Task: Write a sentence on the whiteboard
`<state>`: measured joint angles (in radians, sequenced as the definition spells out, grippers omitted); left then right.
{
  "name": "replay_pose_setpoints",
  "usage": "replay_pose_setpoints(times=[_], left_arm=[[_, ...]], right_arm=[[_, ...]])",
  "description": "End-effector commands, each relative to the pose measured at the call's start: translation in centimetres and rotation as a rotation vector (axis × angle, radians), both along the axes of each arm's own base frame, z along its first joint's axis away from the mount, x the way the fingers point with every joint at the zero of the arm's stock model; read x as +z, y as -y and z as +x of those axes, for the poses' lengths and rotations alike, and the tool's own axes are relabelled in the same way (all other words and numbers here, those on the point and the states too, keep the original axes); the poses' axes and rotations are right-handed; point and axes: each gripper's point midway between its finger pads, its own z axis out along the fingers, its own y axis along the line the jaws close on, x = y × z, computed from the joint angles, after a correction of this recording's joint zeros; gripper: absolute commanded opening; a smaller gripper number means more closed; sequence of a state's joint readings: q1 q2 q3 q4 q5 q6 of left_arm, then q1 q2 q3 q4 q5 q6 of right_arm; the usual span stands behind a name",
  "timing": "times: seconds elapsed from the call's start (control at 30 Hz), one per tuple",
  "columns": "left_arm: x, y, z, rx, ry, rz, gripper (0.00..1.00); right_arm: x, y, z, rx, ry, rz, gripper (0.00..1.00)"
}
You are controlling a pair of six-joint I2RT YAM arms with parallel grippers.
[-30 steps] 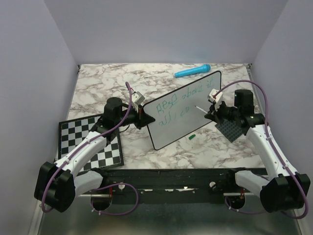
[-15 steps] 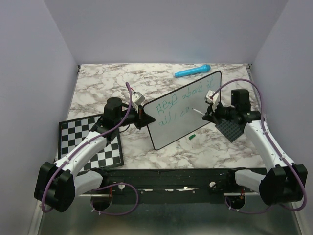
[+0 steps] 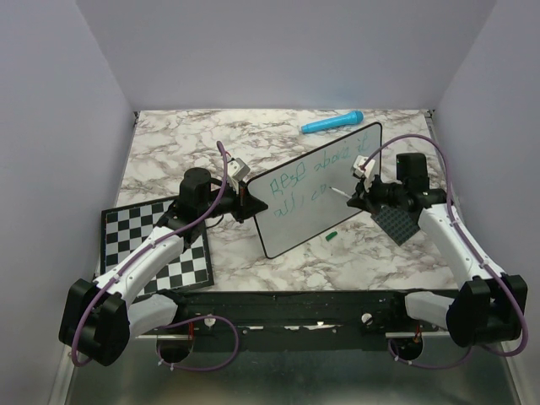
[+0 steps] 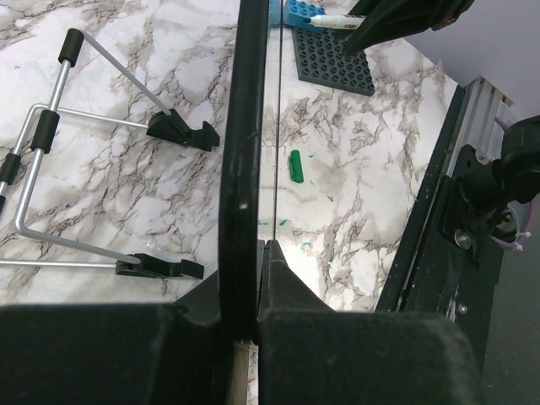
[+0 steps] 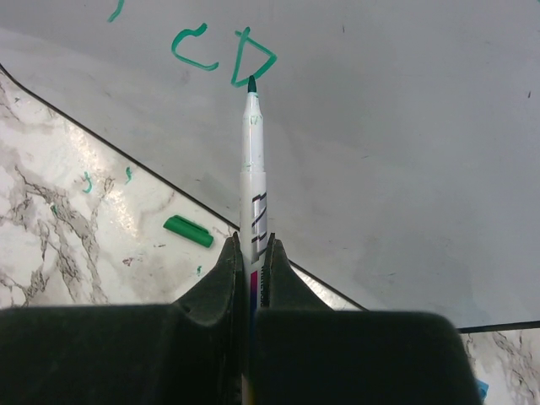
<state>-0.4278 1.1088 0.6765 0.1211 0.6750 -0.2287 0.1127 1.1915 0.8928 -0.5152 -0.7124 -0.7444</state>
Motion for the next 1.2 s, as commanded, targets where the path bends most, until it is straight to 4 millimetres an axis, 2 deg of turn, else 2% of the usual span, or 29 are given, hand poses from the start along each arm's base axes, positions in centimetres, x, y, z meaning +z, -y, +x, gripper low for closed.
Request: replay_pose_setpoints(times=[0.0,0.2,0.47,0.93,1.17], left_arm=[[-4.4,-1.5,-0.1,0.030,-0.048,0.143,0.00],[-4.4,-1.4,-0.1,0.027,-0.047,0.143,0.00],[-4.4,-1.4,-0.2,0.024,-0.049,0.142,0.00],[-4.6,-1.4,-0.2,0.023,-0.053,0.143,0.00],[-4.5,-1.4,-0.2,0.022,-0.050,0.143,0.00]], right_arm=[[0.5,-0.5,1.1,-0.005,0.020,0.008,0.00],[0.0,-0.2,2.3,-0.053,0.002,-0.002,0.01],[-0.5,-0.1,2.7,-0.075,-0.014,-0.001,0.00],[-3.0,0.8,1.4,-0.055,-0.073,-0.075,0.00],[-2.8,1.4,1.7,-0.080,-0.058,-0.095,0.01]])
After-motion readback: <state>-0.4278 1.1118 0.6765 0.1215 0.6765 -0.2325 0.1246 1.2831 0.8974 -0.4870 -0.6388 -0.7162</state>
